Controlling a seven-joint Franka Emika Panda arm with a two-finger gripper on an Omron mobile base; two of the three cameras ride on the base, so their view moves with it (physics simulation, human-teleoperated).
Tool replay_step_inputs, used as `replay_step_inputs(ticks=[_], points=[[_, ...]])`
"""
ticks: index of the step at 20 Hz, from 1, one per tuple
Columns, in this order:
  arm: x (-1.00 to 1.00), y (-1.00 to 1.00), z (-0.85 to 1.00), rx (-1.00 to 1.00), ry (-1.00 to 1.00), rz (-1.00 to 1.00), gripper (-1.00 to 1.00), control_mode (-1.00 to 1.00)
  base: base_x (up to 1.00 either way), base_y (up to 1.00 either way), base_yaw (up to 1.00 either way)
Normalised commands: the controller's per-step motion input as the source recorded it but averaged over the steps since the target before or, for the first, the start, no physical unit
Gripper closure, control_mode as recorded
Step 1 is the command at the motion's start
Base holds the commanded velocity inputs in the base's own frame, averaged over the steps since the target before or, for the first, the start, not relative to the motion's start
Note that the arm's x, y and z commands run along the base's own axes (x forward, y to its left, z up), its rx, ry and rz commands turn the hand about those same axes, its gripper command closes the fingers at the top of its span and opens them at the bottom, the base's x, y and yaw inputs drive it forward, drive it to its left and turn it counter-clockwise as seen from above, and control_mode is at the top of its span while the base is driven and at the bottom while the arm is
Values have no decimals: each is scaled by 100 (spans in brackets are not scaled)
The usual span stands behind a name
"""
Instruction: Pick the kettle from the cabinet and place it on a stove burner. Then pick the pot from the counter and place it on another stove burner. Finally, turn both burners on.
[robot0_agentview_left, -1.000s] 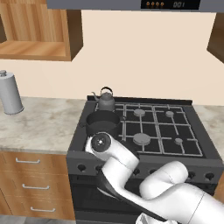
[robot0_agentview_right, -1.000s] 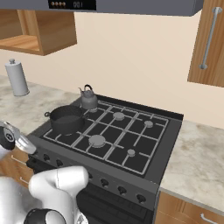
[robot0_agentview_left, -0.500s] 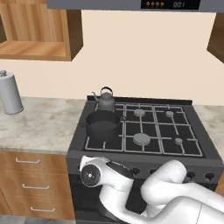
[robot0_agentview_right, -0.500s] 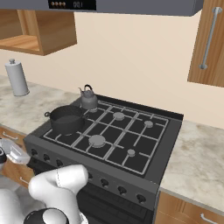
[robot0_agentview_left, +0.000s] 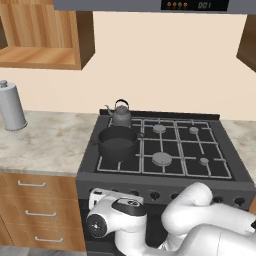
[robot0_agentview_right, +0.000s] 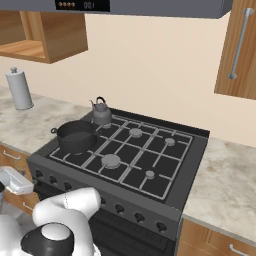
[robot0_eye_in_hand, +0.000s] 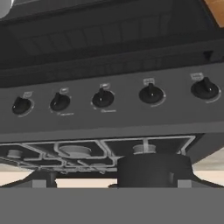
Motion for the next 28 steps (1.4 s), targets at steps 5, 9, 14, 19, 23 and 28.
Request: replay_step_inputs(ticks=[5, 9, 14, 19, 23, 28], points=[[0, 0, -12, -8, -12, 0, -100, -100, 0, 0, 0], [0, 3, -18, -10, -13, 0, -100, -100, 0, 0, 0], [0, 0, -16, -7, -15, 0, -100, -100, 0, 0, 0], [0, 0, -5, -2, -5, 0, -100, -100, 0, 0, 0], [3, -1, -13, -1, -4, 0, -100, -100, 0, 0, 0], [16, -5, -6, 0, -1, 0, -100, -100, 0, 0, 0]])
